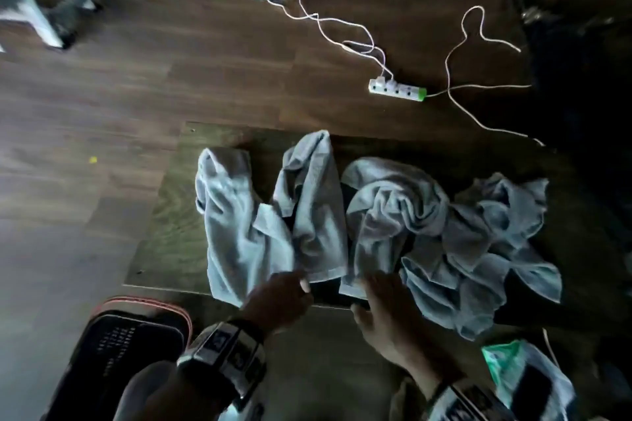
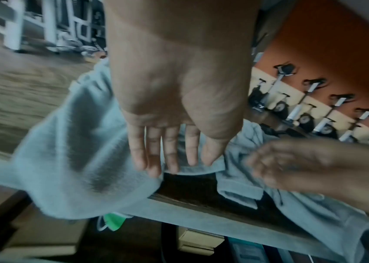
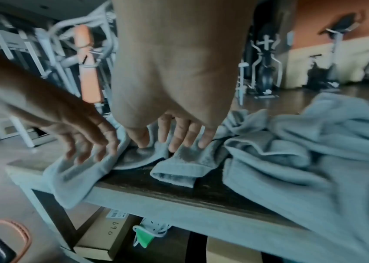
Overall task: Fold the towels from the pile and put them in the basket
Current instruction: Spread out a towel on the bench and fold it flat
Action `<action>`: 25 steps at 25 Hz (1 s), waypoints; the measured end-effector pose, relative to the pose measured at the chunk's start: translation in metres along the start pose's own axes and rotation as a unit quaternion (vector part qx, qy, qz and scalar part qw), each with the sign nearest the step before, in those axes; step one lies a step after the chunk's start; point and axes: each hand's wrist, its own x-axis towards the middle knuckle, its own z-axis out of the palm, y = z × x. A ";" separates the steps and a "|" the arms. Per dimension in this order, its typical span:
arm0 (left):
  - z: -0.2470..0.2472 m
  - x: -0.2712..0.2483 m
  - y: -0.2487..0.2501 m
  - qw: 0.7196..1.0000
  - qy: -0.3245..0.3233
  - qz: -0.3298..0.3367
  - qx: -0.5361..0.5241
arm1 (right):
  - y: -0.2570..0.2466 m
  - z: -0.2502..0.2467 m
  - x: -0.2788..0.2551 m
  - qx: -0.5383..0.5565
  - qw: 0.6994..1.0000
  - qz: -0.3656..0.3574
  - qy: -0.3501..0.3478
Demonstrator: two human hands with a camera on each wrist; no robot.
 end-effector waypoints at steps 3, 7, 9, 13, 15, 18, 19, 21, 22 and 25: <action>0.022 0.037 -0.010 0.997 0.054 0.019 0.050 | -0.003 0.035 0.040 -0.112 0.992 -0.046 0.044; 0.027 0.050 -0.021 0.982 0.151 0.028 0.107 | -0.006 0.047 0.056 -0.166 0.974 -0.077 0.133; 0.014 0.047 -0.015 0.969 0.213 0.086 0.090 | -0.007 0.041 0.059 -0.118 0.972 -0.093 0.183; -0.010 0.017 0.003 0.884 0.372 0.282 -0.034 | -0.028 0.000 0.054 0.108 0.957 -0.079 0.256; -0.027 -0.005 0.023 0.867 0.381 0.304 -0.104 | -0.041 -0.032 0.038 0.147 0.941 -0.081 0.293; -0.048 -0.028 0.044 0.854 0.367 0.323 -0.179 | -0.044 -0.067 0.023 0.163 0.948 -0.069 0.266; -0.054 -0.035 0.051 0.854 0.357 0.323 -0.199 | -0.042 -0.075 0.020 0.170 0.951 -0.064 0.248; -0.062 -0.043 0.060 0.870 0.310 0.329 -0.195 | -0.032 -0.082 0.011 0.201 0.942 -0.060 0.262; -0.064 -0.045 0.062 0.882 0.295 0.333 -0.151 | -0.026 -0.085 0.003 0.227 0.930 -0.060 0.284; -0.059 -0.044 0.056 0.902 0.326 0.280 -0.042 | -0.006 -0.084 -0.017 0.278 0.907 -0.019 0.316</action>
